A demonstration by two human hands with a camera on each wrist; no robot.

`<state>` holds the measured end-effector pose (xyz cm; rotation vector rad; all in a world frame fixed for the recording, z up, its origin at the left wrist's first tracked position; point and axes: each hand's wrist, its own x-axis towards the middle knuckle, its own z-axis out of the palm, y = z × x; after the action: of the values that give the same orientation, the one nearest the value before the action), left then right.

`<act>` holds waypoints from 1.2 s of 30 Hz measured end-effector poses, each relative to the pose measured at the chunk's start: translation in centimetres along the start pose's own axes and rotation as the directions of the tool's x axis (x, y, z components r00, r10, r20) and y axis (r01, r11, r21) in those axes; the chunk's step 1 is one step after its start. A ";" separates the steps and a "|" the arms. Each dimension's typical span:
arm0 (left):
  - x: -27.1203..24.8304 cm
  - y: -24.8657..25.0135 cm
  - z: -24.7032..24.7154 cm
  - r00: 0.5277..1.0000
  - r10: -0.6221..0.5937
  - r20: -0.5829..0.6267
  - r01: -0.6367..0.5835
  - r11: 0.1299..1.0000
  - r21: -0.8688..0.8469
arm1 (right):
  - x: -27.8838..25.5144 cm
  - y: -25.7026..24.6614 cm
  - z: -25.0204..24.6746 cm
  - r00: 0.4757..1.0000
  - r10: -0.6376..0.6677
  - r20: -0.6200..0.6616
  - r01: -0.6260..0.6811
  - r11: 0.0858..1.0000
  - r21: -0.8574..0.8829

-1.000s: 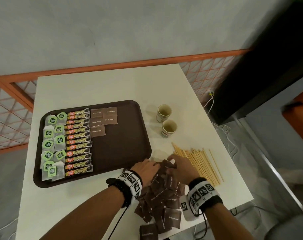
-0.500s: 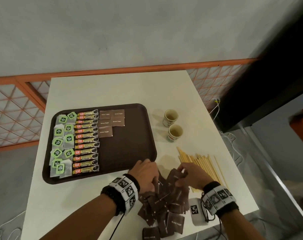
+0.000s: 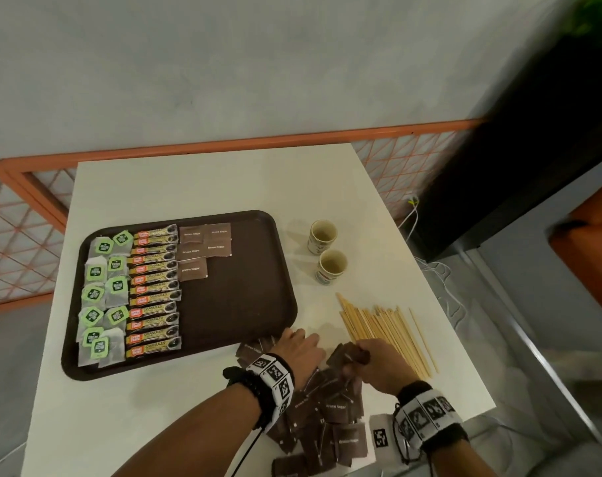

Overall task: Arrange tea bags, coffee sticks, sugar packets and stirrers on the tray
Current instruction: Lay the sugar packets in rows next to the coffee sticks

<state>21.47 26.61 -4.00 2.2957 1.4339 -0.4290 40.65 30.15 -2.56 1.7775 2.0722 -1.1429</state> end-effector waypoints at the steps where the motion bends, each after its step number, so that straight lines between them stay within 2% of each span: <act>1: 0.0 0.0 0.1 1.000 -0.001 -0.001 0.001 1.000 -0.008 | -0.8 0.2 -0.4 0.998 -0.007 0.057 0.011 0.997 -0.080; 3: 0.0 -0.1 0.3 1.000 -0.006 -0.005 0.006 1.000 -0.014 | -2.8 0.7 -0.4 0.986 -0.003 0.167 0.041 0.973 -0.225; 6: 0.1 0.0 0.5 0.999 -0.036 -0.004 0.036 0.999 -0.012 | -5.6 1.9 1.6 0.961 0.022 0.276 0.070 0.945 -0.319; 8: 0.2 0.0 0.5 0.998 -0.065 0.002 0.065 0.998 -0.008 | -7.0 2.6 3.8 0.967 0.001 0.256 0.085 0.942 -0.325; 10: 0.3 0.0 0.6 0.996 -0.094 0.001 0.094 0.996 -0.006 | -7.6 3.5 6.1 0.972 -0.078 0.221 0.151 0.930 -0.336; 14: 0.4 0.2 0.4 0.994 -0.112 0.003 0.112 0.993 0.034 | -8.5 3.2 8.3 0.978 -0.185 0.094 0.203 0.945 -0.256; 18: 0.2 0.0 0.1 0.996 -0.072 0.047 0.070 0.997 0.045 | -8.3 3.2 9.0 0.984 -0.174 0.036 0.177 0.964 -0.198; 21: -0.5 -0.2 -0.4 0.998 -0.057 0.000 0.056 0.989 -0.135 | -8.6 3.5 8.8 0.985 -0.167 0.049 0.174 0.956 -0.234; 24: -1.7 -0.6 -1.0 0.994 -0.085 -0.064 0.050 0.906 -0.420 | -8.5 3.0 8.5 0.966 -0.255 0.040 0.256 0.927 -0.274; 27: -2.8 -1.2 -0.7 0.981 -0.190 -0.046 0.110 0.728 -0.677 | -7.8 2.2 8.9 0.915 -0.398 0.075 0.402 0.870 -0.286; 30: -3.7 -1.8 0.1 0.955 -0.293 0.050 0.188 0.467 -0.864 | -7.0 2.0 9.3 0.905 -0.418 0.073 0.419 0.855 -0.306; 31: -4.1 -1.9 0.4 0.942 -0.321 0.096 0.214 0.353 -0.911 | -6.7 2.1 9.4 0.898 -0.437 0.056 0.431 0.845 -0.316; 32: -4.4 -2.0 0.8 0.930 -0.334 0.153 0.229 0.201 -0.953 | -6.4 2.1 9.4 0.889 -0.456 0.044 0.444 0.835 -0.325; 33: -4.8 -2.1 1.0 0.925 -0.313 0.216 0.229 0.002 -0.974 | -6.2 2.1 9.3 0.886 -0.461 0.046 0.448 0.827 -0.340; 34: -5.2 -2.0 1.1 0.929 -0.253 0.271 0.219 -0.213 -0.952 | -6.0 1.9 9.2 0.884 -0.464 0.051 0.449 0.817 -0.361; 35: -5.7 -1.9 1.1 0.936 -0.178 0.302 0.215 -0.389 -0.896 | -5.8 1.7 9.1 0.889 -0.453 0.067 0.442 0.814 -0.377; 36: -6.1 -1.9 1.1 0.941 -0.121 0.316 0.220 -0.492 -0.843 | -5.6 1.7 8.9 0.897 -0.433 0.089 0.431 0.815 -0.387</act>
<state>17.06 22.02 -2.53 0.3305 1.1242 0.6460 40.68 20.12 -6.17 1.1517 2.5664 -0.7151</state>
